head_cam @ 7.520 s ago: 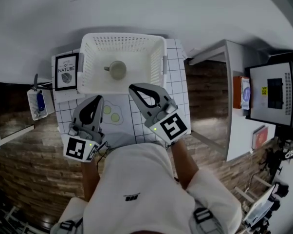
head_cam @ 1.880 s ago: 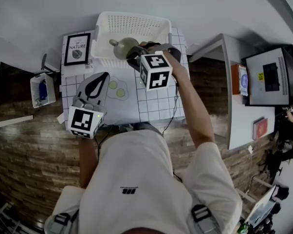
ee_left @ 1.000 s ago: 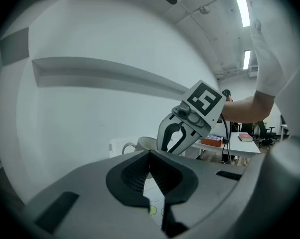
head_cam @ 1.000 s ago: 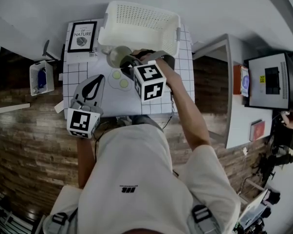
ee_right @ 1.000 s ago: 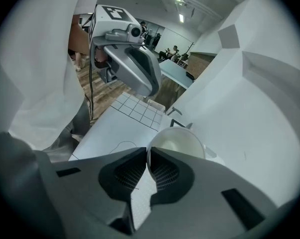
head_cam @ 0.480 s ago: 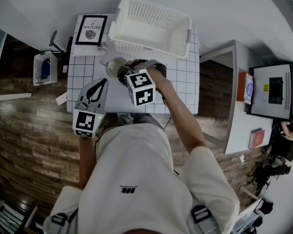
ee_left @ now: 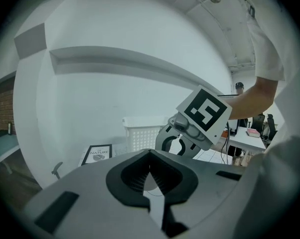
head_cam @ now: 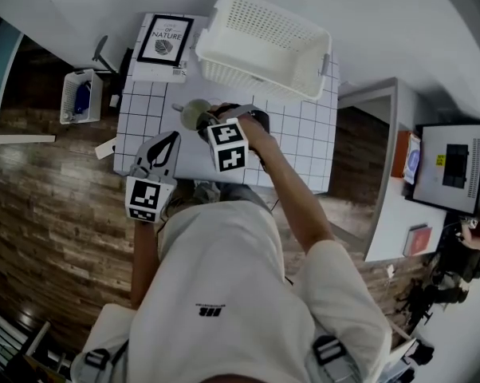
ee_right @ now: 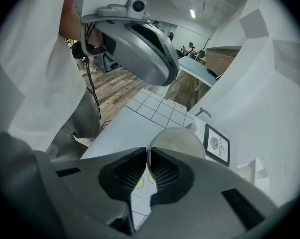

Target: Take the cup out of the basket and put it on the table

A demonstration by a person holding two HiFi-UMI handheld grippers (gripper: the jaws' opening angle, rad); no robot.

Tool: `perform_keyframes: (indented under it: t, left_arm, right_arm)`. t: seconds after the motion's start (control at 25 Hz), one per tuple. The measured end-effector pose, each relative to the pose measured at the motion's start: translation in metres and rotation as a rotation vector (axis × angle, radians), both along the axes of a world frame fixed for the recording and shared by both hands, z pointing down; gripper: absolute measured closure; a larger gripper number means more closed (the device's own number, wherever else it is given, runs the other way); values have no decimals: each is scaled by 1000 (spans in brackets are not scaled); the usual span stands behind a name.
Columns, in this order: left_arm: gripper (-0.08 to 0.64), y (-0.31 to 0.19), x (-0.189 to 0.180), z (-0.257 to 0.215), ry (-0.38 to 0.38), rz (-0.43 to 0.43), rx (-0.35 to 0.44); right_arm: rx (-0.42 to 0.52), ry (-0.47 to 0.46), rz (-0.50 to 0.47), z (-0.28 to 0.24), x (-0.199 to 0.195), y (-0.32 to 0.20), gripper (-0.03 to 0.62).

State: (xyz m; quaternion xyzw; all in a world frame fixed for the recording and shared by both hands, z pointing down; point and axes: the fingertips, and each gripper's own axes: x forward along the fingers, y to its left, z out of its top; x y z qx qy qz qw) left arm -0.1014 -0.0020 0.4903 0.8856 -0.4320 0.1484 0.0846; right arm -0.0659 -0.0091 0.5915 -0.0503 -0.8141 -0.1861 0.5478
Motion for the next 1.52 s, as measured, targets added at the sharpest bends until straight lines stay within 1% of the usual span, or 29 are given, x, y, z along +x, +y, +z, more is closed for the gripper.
perform_keyframes:
  t: [0.28,0.6,0.88,1.36,1.4,1.48,1.52]
  left_arm:
    - [552,9,-2,18,0,-17,-42]
    - [551,14,-11,32,-8,-45,-77]
    - [551,15,-14,35,-9,-54,-85]
    - [551,14,-14,36,-13,-38,-85]
    - [551,14,-14,36,-13,-38,-85]
    - [551,14,-14,36,-13,-37,-86]
    - [551,13,-15,36,-14,-36,-85]
  right_arm:
    - [-33,37,-13,34,-6,10,557]
    - [-43,79,-32,61,-11,16,556]
    - [-60,101,-45,72,-11,21,555]
    - [-71,100,-54,75,-12,26,554]
    - [-73,103,-54,75,-12,26,550]
    - [-80,116,-53,77,-10,28,498]
    - [-83,122,-51,77,-9,29,483]
